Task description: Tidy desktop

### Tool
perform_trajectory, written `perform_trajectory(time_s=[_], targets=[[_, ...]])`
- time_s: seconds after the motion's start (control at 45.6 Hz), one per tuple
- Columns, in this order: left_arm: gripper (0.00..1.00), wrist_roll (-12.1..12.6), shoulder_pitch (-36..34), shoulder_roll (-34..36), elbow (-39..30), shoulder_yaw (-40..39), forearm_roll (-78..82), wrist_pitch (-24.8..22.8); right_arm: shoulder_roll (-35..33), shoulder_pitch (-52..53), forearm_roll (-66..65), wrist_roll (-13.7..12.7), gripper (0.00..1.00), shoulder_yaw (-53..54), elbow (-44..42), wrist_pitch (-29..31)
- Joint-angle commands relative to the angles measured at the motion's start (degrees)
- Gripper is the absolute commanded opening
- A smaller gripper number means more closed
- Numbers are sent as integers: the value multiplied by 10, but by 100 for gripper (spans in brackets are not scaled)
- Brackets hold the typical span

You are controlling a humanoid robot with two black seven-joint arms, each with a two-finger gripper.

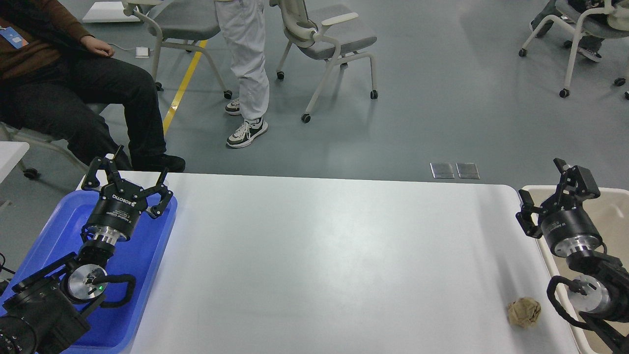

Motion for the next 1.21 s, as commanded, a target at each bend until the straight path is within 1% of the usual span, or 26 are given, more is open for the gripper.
perform_trajectory(time_s=[0.0, 0.285, 0.57, 0.986, 1.183], targets=[[98, 0, 0, 0, 0, 0, 0, 0, -1, -3, 0, 0, 100, 4, 2, 0], [98, 0, 0, 0, 0, 0, 0, 0, -4, 3, 0, 0, 100, 5, -8, -2], [98, 0, -1, 0, 0, 0, 0, 0, -8, 2, 0, 0, 100, 43, -8, -1], [98, 0, 0, 0, 0, 0, 0, 0, 5, 1, 3, 0, 100, 43, -9, -3], [98, 0, -1, 0, 0, 0, 0, 0, 5, 8, 5, -1, 100, 43, -25, -8]])
